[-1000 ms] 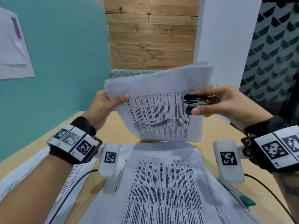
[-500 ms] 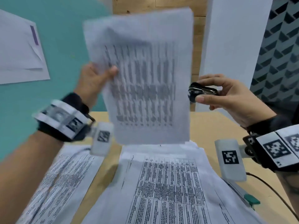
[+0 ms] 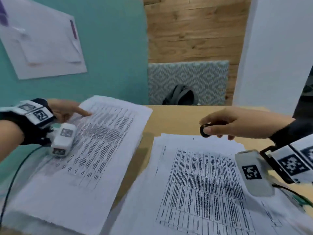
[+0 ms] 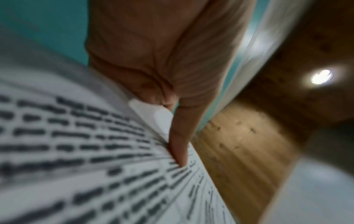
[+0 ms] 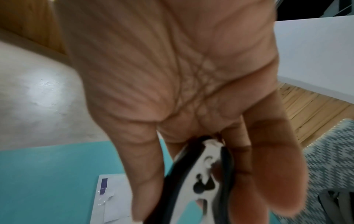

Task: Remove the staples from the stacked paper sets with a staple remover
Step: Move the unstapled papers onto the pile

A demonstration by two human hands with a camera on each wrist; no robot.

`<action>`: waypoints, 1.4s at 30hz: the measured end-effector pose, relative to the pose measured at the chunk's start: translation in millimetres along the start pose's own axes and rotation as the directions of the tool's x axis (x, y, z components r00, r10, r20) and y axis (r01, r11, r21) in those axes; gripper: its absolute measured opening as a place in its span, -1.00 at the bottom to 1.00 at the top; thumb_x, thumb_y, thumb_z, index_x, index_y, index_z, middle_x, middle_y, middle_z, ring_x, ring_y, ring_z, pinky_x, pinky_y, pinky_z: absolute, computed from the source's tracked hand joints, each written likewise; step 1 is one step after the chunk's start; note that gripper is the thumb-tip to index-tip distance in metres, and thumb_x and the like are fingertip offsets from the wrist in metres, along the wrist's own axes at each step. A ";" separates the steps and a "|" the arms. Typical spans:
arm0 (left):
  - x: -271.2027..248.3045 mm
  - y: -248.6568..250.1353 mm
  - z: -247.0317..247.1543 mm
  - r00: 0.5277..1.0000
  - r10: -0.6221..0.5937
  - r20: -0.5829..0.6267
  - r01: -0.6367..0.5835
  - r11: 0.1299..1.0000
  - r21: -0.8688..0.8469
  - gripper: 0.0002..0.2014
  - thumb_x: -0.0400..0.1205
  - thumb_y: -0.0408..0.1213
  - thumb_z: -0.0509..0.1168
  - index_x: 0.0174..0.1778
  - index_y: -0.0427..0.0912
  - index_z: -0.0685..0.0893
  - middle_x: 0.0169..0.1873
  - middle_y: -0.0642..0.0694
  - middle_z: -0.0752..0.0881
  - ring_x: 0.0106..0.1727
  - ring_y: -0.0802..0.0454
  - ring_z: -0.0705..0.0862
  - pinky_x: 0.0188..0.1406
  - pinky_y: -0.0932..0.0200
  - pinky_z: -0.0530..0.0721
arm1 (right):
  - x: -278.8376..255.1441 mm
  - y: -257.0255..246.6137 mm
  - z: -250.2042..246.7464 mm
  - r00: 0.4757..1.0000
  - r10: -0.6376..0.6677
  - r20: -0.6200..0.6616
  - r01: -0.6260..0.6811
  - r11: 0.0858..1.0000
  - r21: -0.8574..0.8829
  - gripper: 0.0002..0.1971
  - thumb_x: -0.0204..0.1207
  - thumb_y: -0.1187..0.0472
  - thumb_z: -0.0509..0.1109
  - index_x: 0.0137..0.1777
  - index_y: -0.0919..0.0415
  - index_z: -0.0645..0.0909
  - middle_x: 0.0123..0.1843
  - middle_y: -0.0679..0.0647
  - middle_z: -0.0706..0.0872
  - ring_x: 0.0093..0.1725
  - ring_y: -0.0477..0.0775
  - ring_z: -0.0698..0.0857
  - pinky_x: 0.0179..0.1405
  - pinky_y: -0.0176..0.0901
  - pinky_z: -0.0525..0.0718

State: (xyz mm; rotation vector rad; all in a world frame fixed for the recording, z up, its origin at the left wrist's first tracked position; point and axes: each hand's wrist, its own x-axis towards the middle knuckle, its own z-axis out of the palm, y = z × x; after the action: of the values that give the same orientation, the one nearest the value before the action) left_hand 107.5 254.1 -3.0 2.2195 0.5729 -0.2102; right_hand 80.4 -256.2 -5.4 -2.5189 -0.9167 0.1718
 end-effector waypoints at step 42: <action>-7.7 190.2 314.0 0.737 0.445 0.509 -0.668 0.363 0.650 -0.55 0.34 0.01 0.54 -0.16 -0.01 0.37 -0.20 0.09 0.47 -0.15 0.06 0.43 -0.26 0.20 0.41 | -9.9 30.0 -32.8 0.965 0.240 -0.106 -0.247 0.967 -0.056 -0.65 0.41 -0.02 0.46 0.18 0.01 0.59 -0.24 0.05 0.70 -0.34 -0.07 0.60 -0.28 -0.27 0.65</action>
State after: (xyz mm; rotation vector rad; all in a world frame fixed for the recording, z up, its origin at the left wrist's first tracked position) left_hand 201.9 -93.1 -76.3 3.0579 -0.6395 -0.4420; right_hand 98.8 -295.0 9.8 -2.6724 -0.5812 0.0923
